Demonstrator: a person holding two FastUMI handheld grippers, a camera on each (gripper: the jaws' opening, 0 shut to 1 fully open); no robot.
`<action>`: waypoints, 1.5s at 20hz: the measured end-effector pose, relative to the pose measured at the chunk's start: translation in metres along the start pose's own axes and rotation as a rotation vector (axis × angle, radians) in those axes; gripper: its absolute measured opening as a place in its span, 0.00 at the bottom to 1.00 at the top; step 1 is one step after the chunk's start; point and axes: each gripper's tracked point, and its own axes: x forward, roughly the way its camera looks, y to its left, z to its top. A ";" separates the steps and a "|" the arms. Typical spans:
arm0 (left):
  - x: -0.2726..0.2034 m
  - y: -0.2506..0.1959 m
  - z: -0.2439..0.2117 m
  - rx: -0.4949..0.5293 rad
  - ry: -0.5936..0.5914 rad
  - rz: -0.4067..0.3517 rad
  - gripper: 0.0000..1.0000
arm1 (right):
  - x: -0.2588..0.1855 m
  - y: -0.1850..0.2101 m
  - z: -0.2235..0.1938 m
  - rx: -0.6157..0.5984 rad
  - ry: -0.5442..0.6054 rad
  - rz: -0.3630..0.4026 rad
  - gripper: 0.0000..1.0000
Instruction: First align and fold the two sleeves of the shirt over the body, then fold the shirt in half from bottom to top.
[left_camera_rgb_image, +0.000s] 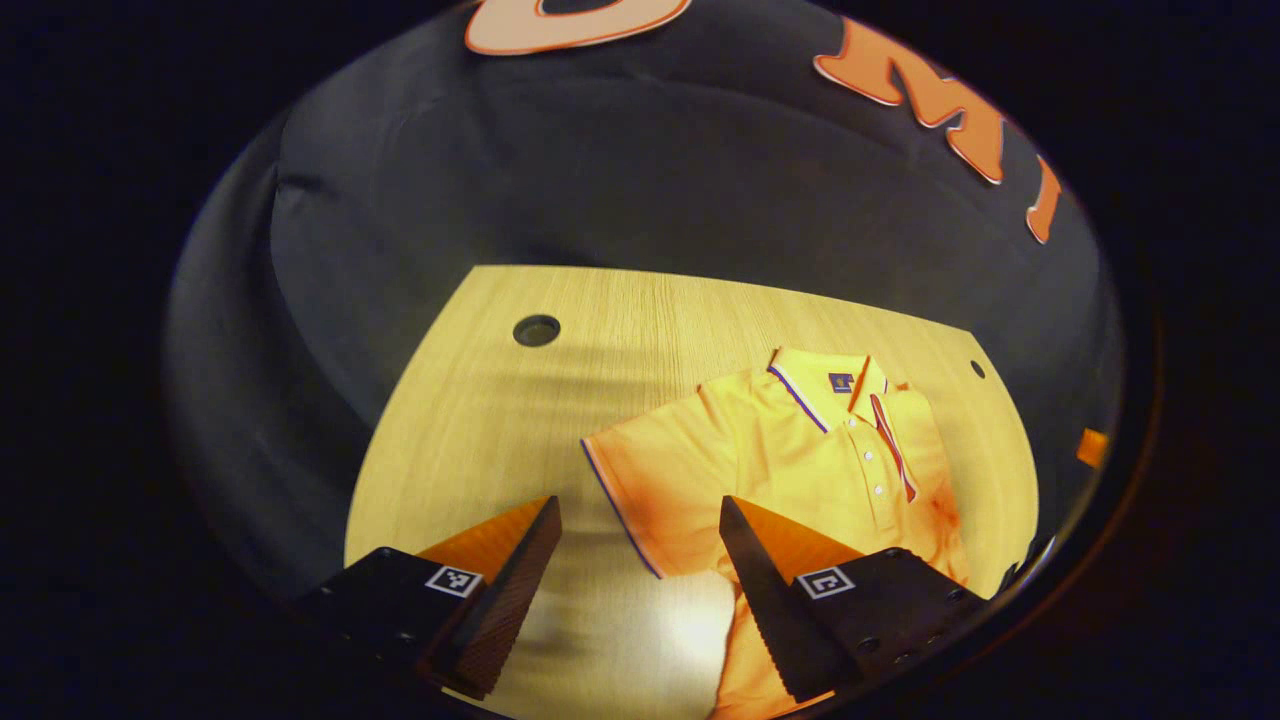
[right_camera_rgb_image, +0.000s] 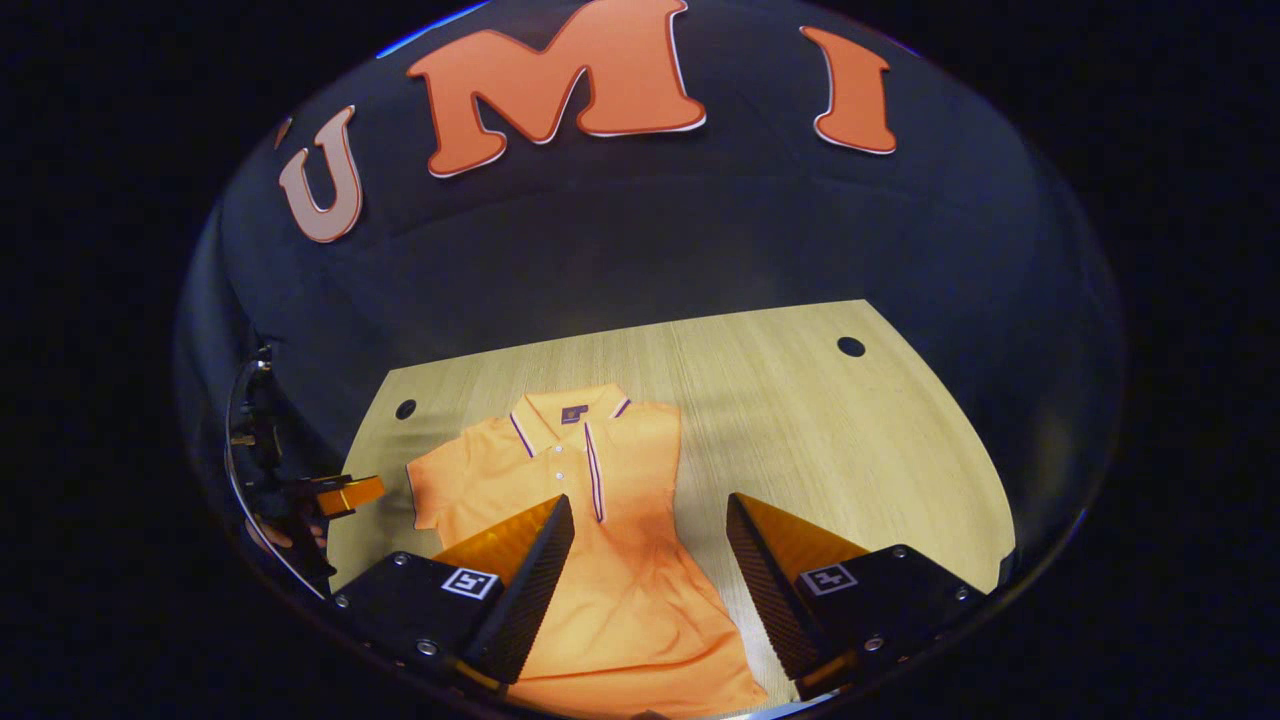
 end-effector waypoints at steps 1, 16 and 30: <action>0.009 0.000 0.000 -0.031 0.032 0.001 0.98 | -0.009 -0.009 0.000 0.005 -0.021 -0.014 0.94; 0.106 0.006 -0.029 -0.072 0.345 0.182 0.89 | -0.109 -0.077 -0.031 0.036 -0.139 -0.145 0.97; 0.059 -0.068 0.036 0.119 0.086 -0.050 0.10 | -0.108 -0.097 -0.052 0.046 -0.141 -0.164 0.97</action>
